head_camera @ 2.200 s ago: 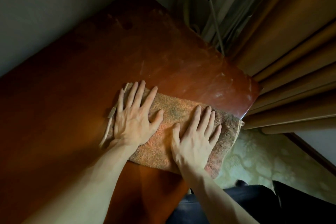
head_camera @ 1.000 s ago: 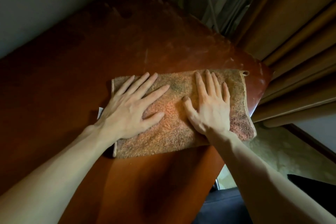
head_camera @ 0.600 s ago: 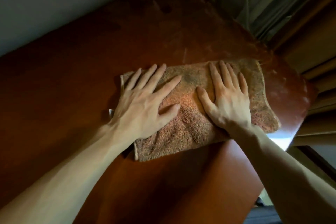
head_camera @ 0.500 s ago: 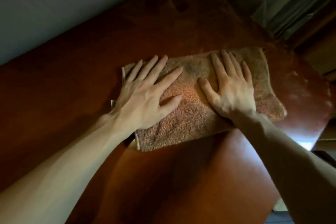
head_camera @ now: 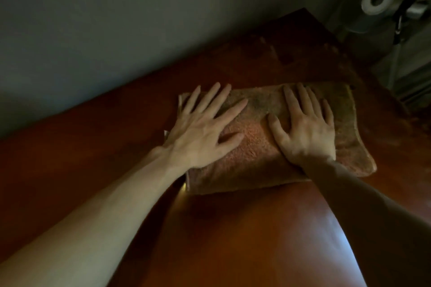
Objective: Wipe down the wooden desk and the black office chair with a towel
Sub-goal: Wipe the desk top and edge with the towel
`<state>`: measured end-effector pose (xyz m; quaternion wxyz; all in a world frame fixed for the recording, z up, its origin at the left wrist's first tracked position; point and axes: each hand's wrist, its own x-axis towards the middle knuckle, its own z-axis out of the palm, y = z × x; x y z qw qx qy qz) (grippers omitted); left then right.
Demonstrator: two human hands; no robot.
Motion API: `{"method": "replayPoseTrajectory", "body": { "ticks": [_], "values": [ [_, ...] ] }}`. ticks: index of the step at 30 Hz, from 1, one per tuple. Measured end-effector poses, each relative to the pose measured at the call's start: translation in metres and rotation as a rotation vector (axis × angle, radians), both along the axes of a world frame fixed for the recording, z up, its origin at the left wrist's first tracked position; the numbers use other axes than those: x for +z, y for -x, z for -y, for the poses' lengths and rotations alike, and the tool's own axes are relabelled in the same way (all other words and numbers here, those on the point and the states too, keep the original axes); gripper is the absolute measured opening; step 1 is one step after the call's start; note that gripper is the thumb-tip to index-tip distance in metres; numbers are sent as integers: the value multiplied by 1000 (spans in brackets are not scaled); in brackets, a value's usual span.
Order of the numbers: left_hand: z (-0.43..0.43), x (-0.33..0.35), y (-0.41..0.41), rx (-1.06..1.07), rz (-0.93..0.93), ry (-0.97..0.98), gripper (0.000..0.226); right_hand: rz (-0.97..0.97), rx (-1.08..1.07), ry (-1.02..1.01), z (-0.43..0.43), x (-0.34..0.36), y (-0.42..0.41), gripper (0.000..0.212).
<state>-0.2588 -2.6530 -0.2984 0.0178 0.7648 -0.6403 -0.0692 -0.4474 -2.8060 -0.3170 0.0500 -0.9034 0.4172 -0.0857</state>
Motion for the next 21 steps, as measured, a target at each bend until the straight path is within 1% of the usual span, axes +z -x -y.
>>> {"method": "replayPoseTrajectory", "body": {
  "ticks": [1, 3, 4, 5, 6, 7, 8, 9, 11, 12, 16, 21],
  "values": [
    [-2, 3, 8, 44, 24, 11, 74, -3, -1, -2, 0, 1, -1, 80],
    [-7, 7, 36, 179, 52, 129, 77, -2, -3, -13, 2, 3, -4, 78],
    [-7, 9, 53, 259, 21, 196, 80, 1, -7, -21, 3, 3, -4, 78],
    [-5, 11, 69, 358, -49, 247, 85, 4, -9, -30, 4, 4, -5, 78],
    [-2, 10, 80, 482, -158, 270, 90, 7, -9, -36, 3, 5, -5, 77],
    [5, 9, 86, 620, -272, 252, 96, 9, -11, -40, 3, 5, -5, 77],
    [12, 7, 89, 734, -325, 192, 100, 12, -13, -40, 2, 5, -5, 77],
    [19, 4, 90, 801, -291, 136, 100, 15, -15, -40, 2, 5, -4, 76],
    [29, -3, 91, 826, -156, 103, 97, 29, -14, -45, 3, 5, -4, 74],
    [32, -4, 91, 832, -128, 107, 96, 33, -13, -50, 4, 4, -5, 74],
    [39, -8, 90, 827, -57, 100, 95, 39, -9, -55, 3, 3, -2, 72],
    [53, -9, 81, 826, -33, 105, 95, 39, -3, -51, 3, 4, -2, 71]
  ]
}}
